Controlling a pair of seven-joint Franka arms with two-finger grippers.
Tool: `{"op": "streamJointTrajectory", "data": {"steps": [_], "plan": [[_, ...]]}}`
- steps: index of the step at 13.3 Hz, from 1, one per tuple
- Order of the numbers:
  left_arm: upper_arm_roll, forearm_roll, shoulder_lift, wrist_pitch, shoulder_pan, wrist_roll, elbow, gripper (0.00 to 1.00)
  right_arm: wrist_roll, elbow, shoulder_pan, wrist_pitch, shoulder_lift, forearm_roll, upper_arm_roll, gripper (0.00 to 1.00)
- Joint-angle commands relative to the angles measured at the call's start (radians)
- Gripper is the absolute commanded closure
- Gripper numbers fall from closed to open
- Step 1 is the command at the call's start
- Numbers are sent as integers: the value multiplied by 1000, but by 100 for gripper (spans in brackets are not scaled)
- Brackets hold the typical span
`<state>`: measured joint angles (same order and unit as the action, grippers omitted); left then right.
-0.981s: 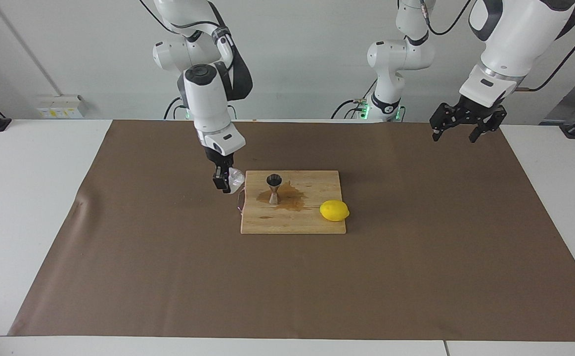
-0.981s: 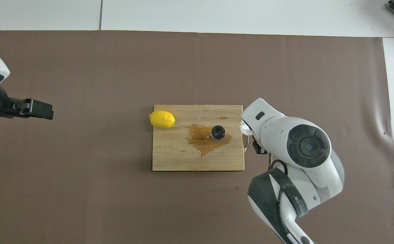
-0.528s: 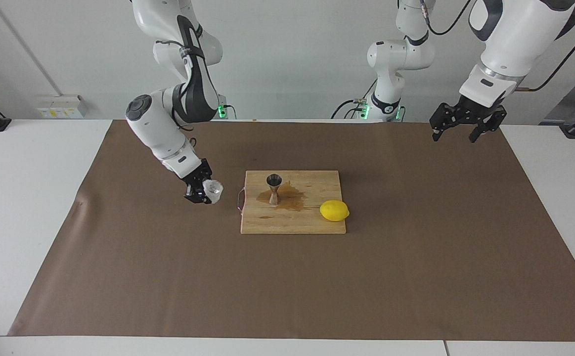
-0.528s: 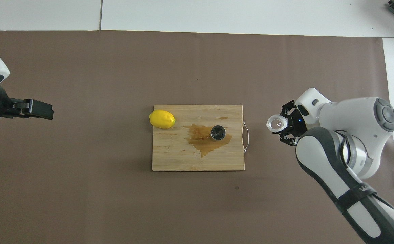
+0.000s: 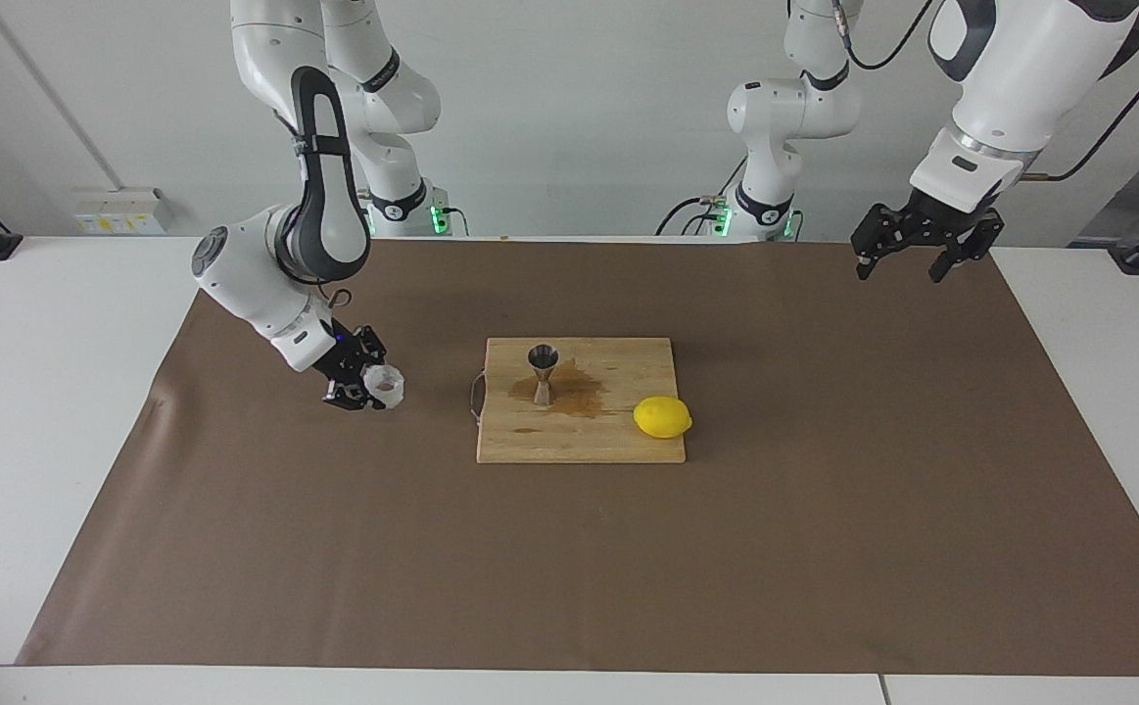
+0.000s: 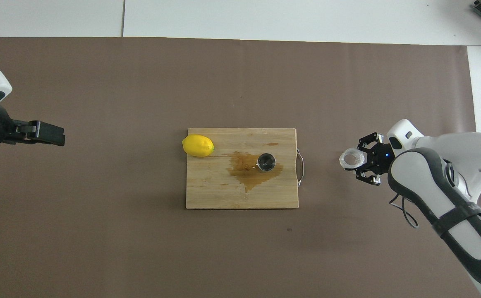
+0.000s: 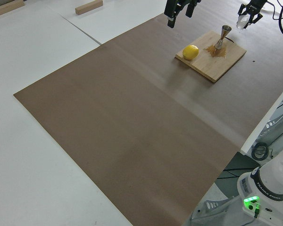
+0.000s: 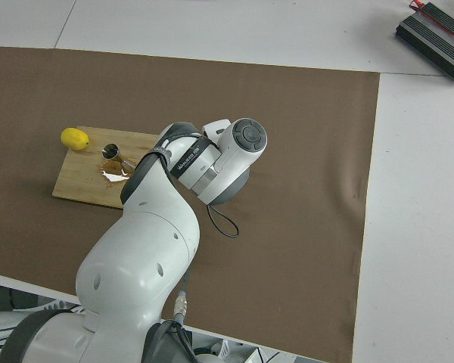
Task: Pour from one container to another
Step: 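Carry the white cup back and set it down with the right gripper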
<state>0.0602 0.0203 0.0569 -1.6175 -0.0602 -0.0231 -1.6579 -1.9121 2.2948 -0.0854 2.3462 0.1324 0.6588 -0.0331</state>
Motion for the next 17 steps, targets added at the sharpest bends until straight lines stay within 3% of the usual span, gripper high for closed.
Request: {"op": "streamJointTrajectory", "data": {"steps": [1,4,5,8,12,14,17], "plan": [[-2,-5,17,-15,2,5,-20,0,-61,12,-39,4,10,42,-13,86],[-2,-5,17,-15,2,5,-20,0,-65,12,-54,-7,9,41,-11,7],[-2,-5,17,-15,2,5,-22,0,-64,9,-60,-16,9,41,-11,0],[-2,-5,17,-15,2,5,-22,0,-35,-5,-60,-25,-29,35,-10,0],[-2,-5,17,-15,2,5,-22,0,150,-6,-62,-96,-103,-1,-7,0],[-2,-5,17,-15,2,5,-20,0,322,-9,-63,-151,-147,-86,-7,0],[-2,-5,17,-15,2,5,-20,0,685,-43,-42,-197,-229,-320,-17,0]]}}
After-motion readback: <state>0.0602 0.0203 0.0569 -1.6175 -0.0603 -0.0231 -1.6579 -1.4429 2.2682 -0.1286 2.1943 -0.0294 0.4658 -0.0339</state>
